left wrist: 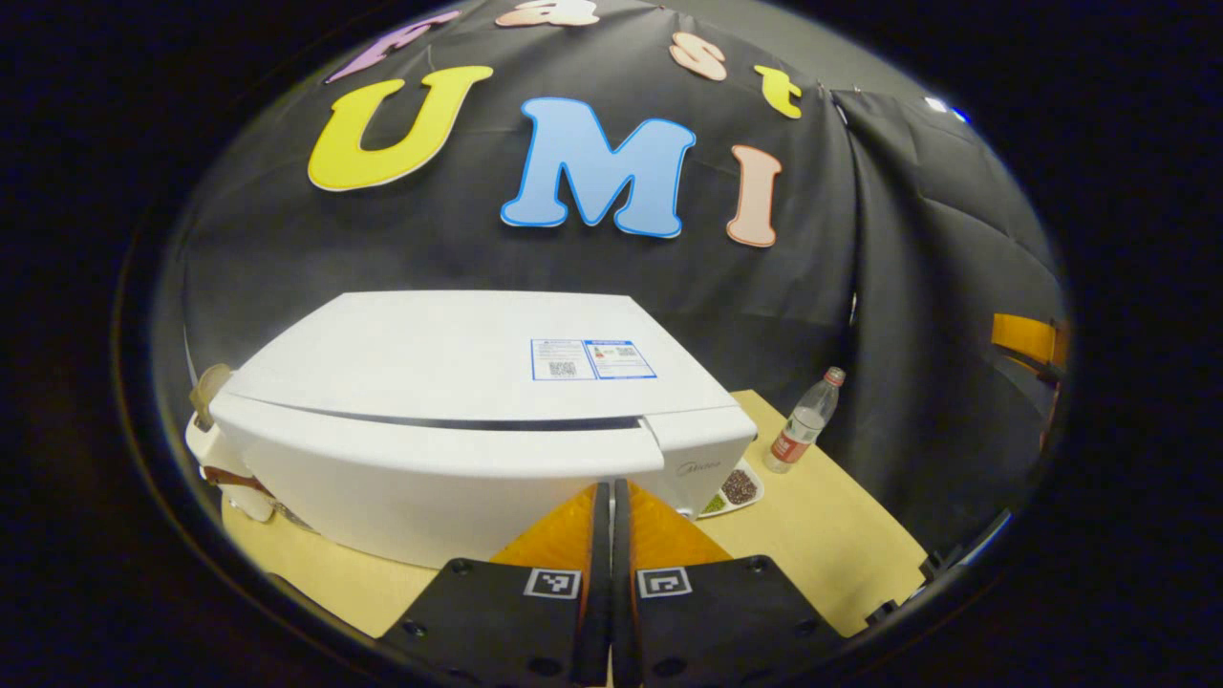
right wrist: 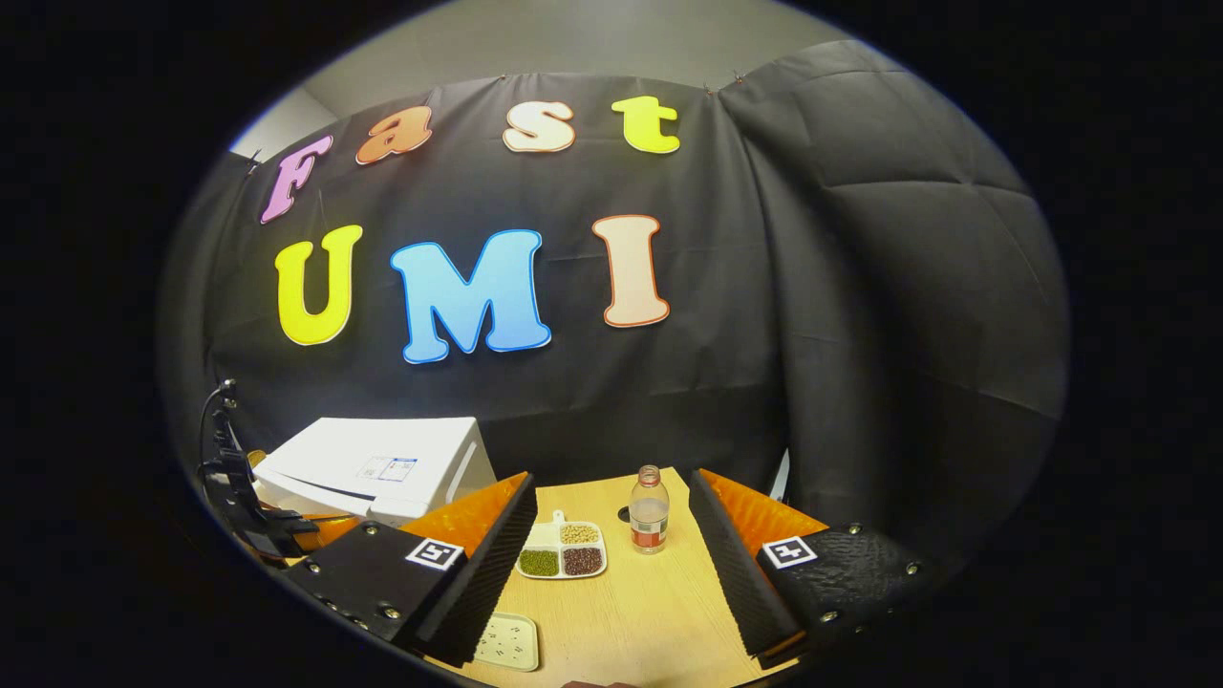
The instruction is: Open the microwave oven with the left hand, put the food in, and close the microwave oven.
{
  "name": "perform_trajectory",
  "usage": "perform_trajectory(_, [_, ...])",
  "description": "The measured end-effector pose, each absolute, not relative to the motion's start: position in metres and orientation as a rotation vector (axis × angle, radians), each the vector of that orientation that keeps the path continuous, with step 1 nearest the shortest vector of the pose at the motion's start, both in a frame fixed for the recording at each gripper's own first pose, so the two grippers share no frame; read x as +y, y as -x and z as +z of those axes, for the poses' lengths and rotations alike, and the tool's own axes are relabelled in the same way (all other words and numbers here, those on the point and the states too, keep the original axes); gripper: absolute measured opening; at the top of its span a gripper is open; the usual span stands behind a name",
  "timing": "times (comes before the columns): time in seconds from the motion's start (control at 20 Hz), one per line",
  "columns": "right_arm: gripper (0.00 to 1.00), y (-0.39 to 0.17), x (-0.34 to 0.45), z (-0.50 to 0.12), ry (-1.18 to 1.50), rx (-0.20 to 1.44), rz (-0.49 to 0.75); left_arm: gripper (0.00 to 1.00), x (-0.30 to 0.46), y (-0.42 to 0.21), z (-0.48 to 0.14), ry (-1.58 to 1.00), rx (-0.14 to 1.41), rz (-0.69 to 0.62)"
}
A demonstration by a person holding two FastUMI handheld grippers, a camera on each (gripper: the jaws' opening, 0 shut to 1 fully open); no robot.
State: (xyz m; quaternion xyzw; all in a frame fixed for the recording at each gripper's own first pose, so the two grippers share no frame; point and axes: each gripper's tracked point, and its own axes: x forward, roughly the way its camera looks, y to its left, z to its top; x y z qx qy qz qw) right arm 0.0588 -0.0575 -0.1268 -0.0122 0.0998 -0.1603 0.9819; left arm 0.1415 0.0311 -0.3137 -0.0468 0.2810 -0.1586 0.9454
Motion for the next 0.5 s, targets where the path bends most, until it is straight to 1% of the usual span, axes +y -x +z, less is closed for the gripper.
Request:
perform_trajectory(0.25, [0.98,-0.065,-0.056,-0.131,0.029,0.215,-0.318,0.08,0.033,-0.144,-0.315,0.105,0.566,-0.311])
perform_trajectory(0.5, [0.98,-0.071,-0.047,-0.135,0.023,0.224,-0.286,0.07,0.033,-0.144,-0.315,0.095,0.566,-0.321])
